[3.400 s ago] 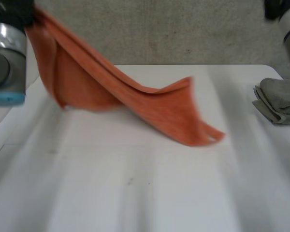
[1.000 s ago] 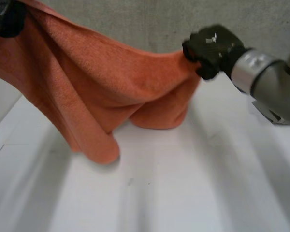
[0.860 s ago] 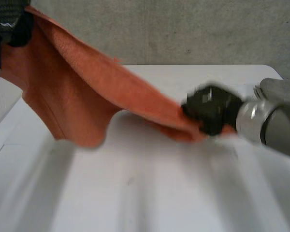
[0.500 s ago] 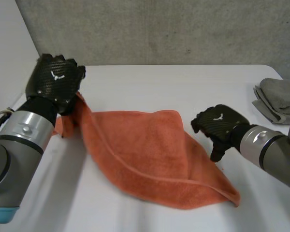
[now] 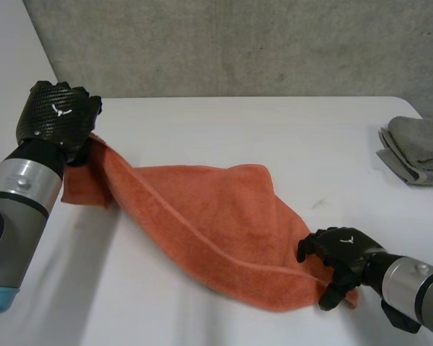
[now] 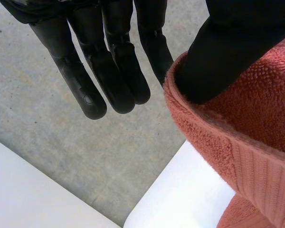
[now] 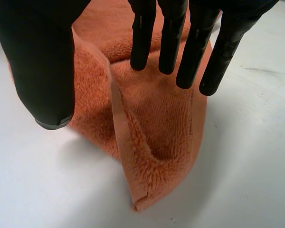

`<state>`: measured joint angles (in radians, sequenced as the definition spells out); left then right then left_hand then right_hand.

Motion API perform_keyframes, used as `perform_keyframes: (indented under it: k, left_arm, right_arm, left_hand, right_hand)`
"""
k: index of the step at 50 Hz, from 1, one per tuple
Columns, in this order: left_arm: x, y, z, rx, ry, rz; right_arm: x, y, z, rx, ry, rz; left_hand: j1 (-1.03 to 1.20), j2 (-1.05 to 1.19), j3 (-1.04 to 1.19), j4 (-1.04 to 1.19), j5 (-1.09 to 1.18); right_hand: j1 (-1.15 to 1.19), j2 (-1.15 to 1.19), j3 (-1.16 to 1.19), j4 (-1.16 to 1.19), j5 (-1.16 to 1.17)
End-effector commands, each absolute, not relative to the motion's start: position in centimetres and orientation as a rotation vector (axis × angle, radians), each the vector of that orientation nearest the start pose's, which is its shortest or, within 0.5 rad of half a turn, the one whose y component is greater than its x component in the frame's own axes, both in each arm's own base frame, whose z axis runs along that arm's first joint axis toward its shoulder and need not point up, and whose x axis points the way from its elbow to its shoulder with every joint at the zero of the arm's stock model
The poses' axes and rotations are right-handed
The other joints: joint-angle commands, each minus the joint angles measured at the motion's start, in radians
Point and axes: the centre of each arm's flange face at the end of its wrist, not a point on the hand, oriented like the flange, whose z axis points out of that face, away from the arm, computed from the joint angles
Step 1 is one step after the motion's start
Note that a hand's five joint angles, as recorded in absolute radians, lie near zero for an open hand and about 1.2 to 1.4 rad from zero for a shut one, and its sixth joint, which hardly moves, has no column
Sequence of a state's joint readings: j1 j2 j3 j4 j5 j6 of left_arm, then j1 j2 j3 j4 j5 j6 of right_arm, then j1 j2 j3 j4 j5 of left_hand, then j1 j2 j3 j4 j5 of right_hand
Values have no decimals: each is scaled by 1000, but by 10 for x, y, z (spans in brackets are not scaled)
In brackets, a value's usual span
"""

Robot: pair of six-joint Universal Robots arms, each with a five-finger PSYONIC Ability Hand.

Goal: Fold the laundry.

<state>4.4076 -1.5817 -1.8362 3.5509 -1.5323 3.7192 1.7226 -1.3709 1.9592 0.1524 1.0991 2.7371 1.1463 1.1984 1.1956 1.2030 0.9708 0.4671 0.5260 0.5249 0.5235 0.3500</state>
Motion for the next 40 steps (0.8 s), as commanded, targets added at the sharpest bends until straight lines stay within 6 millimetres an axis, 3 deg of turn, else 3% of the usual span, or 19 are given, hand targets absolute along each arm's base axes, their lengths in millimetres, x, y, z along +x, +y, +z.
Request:
perform_keyframes:
  k: [1,14,34,40]
  left_arm:
    - [-220,-257,265,866,1751,-2220]
    - [-212,-265,268,829,1745,-2204]
    - [-205,-274,270,759,1745,-2172]
    - [-203,-277,272,733,1743,-2164]
  right_arm:
    - [205,-204,139,-928,2337,-1284]
    - [208,-207,126,-924,2340,-1271]
    - [206,-195,125,-936,2351,-1243]
    - [206,-192,123,-941,2349,-1239]
  left_hand:
    - [250,198,201,193,251]
    - [250,198,201,193,251]
    - [250,198,201,193,251]
    - [250,198,201,193,251]
  right_hand:
    - [138,79,80,81,80]
    - [240,181,182,184,183]
    - [317,258,259,260,259]
    - [554,495,496,497,496]
